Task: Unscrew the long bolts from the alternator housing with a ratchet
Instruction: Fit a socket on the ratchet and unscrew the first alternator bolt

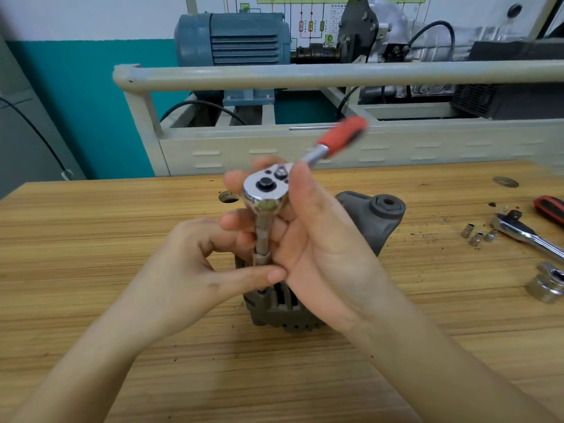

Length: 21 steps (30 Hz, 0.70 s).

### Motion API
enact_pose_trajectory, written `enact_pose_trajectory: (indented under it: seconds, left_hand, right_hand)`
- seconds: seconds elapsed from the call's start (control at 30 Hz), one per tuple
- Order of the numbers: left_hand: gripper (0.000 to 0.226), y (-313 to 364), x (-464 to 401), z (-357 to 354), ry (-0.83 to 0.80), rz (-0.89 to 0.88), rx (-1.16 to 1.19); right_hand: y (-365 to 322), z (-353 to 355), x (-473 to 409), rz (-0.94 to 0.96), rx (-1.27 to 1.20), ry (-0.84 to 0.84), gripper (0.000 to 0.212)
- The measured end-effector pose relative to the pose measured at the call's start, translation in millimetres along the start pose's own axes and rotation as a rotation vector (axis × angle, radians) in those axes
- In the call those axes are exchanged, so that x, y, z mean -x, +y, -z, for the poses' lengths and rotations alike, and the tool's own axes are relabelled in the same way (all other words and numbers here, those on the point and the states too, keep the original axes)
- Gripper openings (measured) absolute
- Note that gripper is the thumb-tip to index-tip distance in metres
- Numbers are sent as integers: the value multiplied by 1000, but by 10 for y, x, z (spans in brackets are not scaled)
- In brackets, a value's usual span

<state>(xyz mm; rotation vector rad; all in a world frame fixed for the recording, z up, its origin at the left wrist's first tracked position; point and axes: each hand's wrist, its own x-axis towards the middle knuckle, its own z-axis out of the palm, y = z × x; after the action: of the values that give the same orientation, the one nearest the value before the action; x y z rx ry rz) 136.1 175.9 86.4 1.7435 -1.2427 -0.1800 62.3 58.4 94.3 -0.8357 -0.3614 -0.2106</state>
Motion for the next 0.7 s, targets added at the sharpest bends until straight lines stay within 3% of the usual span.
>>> enact_pose_trajectory:
  seconds: [0.13, 0.43, 0.7]
  left_hand:
    - [20, -23, -3, 17, -51, 14, 66]
    - [28, -10, -3, -13, 0, 29, 27]
    - [25, 9, 11, 24, -63, 29, 30]
  right_hand:
    - [-9, 22, -14, -51, 15, 8, 32]
    - [-21, 8, 17, 72, -30, 33, 17]
    - [-16, -5, -6, -33, 23, 29, 34]
